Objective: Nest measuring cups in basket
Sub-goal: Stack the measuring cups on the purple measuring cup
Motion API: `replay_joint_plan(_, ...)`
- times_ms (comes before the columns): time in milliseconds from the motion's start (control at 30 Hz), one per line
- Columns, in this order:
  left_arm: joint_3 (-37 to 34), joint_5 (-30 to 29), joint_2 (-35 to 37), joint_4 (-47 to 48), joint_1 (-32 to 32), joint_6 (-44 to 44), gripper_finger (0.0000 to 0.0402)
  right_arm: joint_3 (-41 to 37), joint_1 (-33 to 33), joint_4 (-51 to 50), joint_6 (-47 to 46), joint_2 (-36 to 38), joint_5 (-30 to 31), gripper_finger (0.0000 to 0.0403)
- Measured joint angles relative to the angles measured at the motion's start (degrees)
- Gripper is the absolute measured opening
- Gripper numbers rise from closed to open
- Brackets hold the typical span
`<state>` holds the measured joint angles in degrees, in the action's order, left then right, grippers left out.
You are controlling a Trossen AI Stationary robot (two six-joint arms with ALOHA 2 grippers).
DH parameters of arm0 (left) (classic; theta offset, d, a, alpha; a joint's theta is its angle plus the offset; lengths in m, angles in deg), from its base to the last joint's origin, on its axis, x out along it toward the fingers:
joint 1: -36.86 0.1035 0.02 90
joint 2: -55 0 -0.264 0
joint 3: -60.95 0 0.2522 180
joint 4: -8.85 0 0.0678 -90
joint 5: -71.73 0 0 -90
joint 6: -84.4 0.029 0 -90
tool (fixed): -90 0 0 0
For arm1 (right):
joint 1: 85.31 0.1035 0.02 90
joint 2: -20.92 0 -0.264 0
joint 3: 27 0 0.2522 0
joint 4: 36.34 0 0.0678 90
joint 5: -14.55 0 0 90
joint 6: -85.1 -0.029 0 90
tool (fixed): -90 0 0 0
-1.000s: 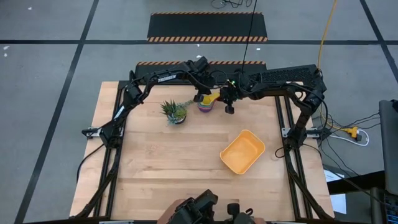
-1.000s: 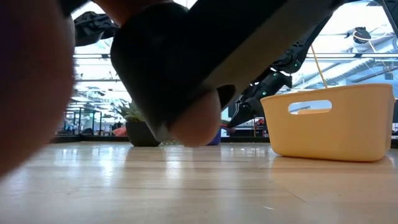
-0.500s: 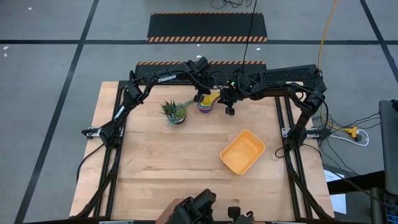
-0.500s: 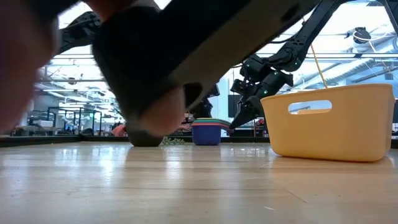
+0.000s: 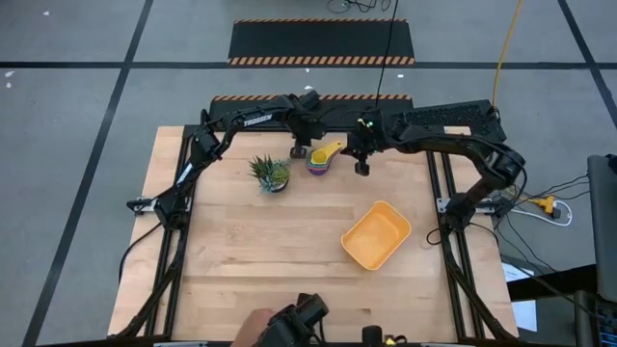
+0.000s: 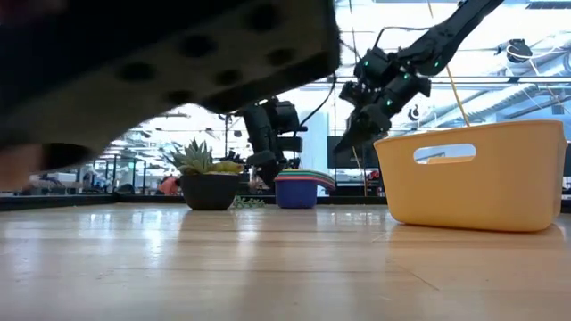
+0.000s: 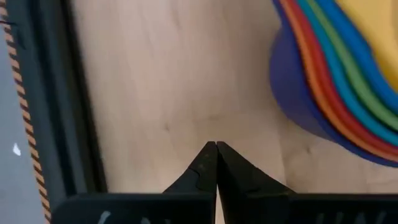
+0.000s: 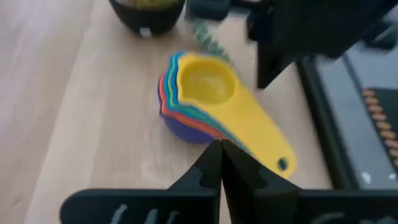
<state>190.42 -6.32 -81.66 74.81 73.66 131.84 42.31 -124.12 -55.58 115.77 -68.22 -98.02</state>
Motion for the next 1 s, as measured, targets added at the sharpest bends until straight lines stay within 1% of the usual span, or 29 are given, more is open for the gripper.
replay_joint_plan(233, 0.02, -0.01, 0.00, 6.84, 0.19, -0.61, 0.0001, 0.00, 0.00, -0.62, -2.83, 6.52, 0.44, 0.0000)
replay_joint_plan(333, 0.00, 0.01, 0.00, 8.49, -0.07, -1.56, 0.0001, 0.04, 0.02, -1.17, -4.31, 8.99, 3.42, 0.0000)
replay_joint_plan(367, 0.00, 0.56, 0.00, 9.51, -0.19, -1.66, 0.0001, 0.04, 0.02, -1.75, -4.49, 9.66, 4.66, 0.0000)
replay_joint_plan(467, 0.00, 4.64, 0.00, 12.39, -0.30, -1.64, 0.0001, 0.04, 0.02, -4.35, -4.56, 11.65, 7.36, 0.0000)
replay_joint_plan(667, 0.00, 6.35, 0.00, 10.98, -1.66, -1.68, 0.0001, 0.04, -0.24, -6.23, -6.63, 13.74, 10.75, 0.0000)
replay_joint_plan(867, 0.00, 9.19, 0.00, 10.15, -2.06, -2.41, 0.0001, 0.04, -0.63, -7.37, -7.07, 13.83, 10.97, 0.0000)
replay_joint_plan(1000, -0.01, 9.51, 0.00, 8.39, -2.19, -2.99, 0.0001, 0.04, -0.63, -7.32, -7.06, 13.83, 11.02, 0.0000)
